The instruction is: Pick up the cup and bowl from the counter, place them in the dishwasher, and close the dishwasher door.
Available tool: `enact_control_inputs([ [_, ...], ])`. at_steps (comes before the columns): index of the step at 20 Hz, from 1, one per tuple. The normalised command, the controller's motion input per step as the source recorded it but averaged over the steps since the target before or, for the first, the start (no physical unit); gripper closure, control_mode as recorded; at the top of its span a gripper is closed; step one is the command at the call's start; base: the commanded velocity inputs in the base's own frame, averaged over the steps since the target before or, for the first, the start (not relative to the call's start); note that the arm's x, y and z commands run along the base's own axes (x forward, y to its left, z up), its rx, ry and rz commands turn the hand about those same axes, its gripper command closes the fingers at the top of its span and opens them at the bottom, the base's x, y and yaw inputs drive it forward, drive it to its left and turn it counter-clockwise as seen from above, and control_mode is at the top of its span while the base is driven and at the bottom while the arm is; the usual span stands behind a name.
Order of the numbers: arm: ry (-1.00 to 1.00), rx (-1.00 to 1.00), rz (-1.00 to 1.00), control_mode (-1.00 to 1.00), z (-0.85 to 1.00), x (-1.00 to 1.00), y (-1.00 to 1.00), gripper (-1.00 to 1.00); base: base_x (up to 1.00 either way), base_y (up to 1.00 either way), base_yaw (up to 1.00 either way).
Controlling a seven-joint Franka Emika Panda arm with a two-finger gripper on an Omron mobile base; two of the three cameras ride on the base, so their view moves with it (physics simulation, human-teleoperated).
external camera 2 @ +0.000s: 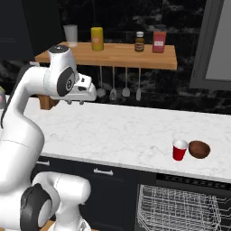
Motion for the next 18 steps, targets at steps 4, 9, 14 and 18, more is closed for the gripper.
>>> enact_control_inputs([
  [4, 0.0, 0.0, 0.0, -1.0, -0.19, 0.03, -0.7, -1.0, 0.0, 0.0, 0.0],
  [9, 0.01, -0.12, -0.05, -1.0, -0.62, 0.03, -0.98, -1.0, 0.0, 0.0, 0.0],
  [14, 0.12, -0.26, -0.15, -1.0, -0.37, 0.0, -0.75, -1.0, 0.0, 0.0, 0.0],
  [18, 0.25, -0.24, -0.13, -1.0, -0.16, 0.2, -0.92, -1.0, 0.0, 0.0, 0.0],
])
